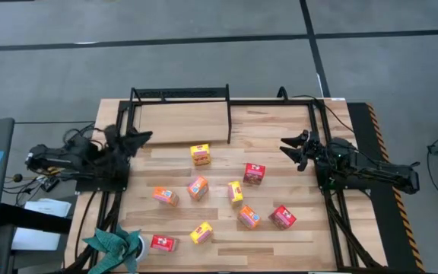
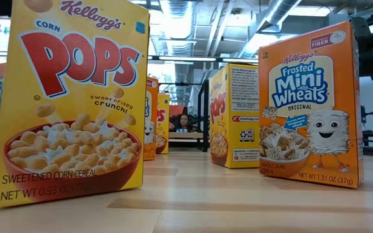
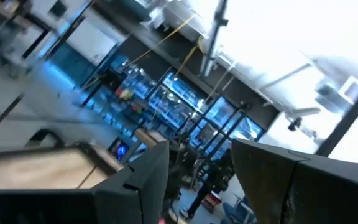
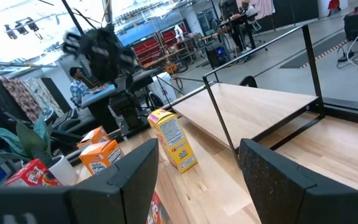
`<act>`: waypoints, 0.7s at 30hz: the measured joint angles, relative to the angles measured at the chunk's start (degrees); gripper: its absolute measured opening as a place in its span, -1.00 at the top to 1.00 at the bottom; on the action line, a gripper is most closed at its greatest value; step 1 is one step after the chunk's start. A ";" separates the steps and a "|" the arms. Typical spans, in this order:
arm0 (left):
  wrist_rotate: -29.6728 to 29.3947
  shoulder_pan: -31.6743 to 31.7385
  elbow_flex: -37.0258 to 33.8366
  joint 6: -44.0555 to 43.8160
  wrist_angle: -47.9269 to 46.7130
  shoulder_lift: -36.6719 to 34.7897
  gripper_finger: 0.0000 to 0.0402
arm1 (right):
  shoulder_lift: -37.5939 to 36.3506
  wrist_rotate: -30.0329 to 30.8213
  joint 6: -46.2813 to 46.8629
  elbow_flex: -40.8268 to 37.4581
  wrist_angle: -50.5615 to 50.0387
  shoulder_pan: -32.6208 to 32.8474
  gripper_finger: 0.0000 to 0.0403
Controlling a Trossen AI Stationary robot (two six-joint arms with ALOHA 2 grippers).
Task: Stack cereal on shelf
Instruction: Put the top left orange cereal box on the shelf
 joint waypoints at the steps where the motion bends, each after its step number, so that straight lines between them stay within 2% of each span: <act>1: 0.30 -0.21 2.79 1.44 -1.13 1.95 0.17 | 0.00 0.00 0.02 -0.01 0.00 0.00 -0.24; 6: 2.55 -0.53 18.91 3.54 -10.69 13.26 0.16 | 0.00 -0.01 0.04 -0.01 0.00 0.00 -0.24; 13: 17.56 -0.55 42.77 1.82 -30.15 29.41 -0.06 | 0.00 -0.02 0.15 0.00 -0.02 0.00 -0.24; 17: 30.82 -0.55 54.42 0.05 -36.95 37.72 -0.21 | 0.00 0.00 0.15 0.01 0.07 0.00 -0.24; 21: 31.42 -0.52 62.57 1.27 -39.29 44.20 -0.25 | 0.01 0.07 3.74 0.56 0.40 -0.01 -0.24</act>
